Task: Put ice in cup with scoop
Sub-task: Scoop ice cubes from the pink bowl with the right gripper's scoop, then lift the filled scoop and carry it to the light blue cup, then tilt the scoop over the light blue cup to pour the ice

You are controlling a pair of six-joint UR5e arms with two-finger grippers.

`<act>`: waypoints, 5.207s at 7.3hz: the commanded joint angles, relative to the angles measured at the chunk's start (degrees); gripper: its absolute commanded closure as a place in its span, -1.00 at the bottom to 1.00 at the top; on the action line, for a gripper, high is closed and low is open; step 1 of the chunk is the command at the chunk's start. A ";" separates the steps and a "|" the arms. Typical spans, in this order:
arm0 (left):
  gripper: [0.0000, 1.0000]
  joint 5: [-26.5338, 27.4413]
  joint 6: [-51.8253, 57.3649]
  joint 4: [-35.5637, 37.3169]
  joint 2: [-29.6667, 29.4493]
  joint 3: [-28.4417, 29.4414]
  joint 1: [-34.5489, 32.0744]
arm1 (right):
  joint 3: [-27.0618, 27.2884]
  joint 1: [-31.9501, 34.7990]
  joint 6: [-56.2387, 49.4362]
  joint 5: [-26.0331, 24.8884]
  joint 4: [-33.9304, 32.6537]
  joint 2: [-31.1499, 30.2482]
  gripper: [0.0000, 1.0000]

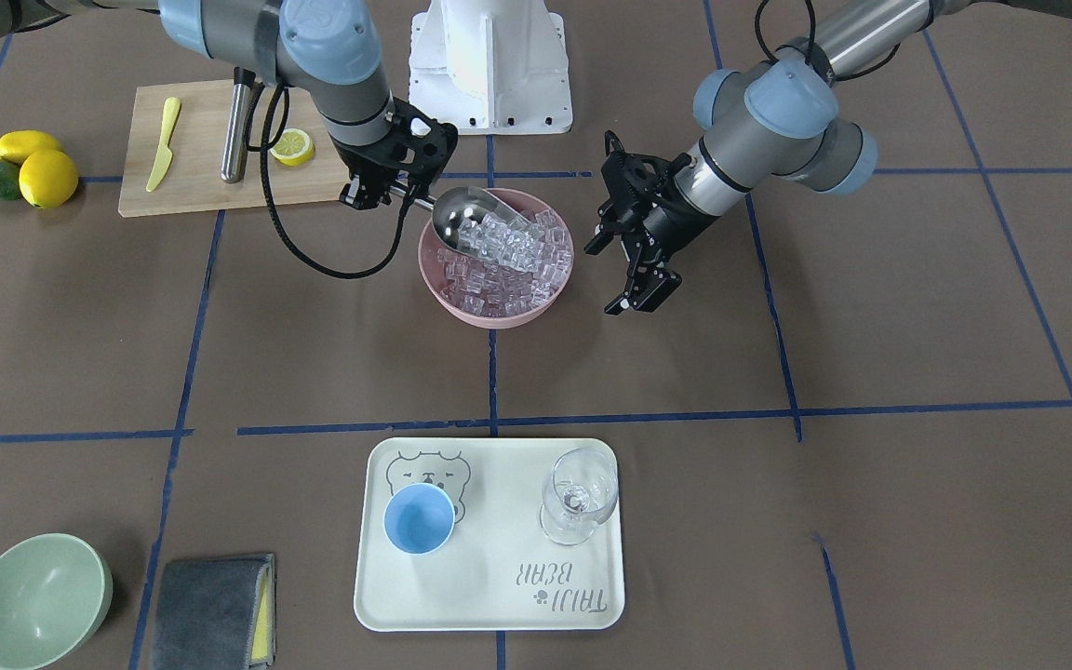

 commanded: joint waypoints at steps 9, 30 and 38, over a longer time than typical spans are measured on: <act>-1.00 0.09 -0.01 0.00 0.17 -0.44 -0.09 | 4.44 4.10 3.07 3.98 0.03 -1.87 1.00; -1.00 0.00 0.17 0.00 0.18 -0.44 -0.27 | -23.67 21.33 6.69 8.74 -5.30 14.73 1.00; -1.00 0.09 0.00 0.00 0.18 -0.35 -0.09 | -29.38 21.77 -0.61 8.04 -19.01 22.46 1.00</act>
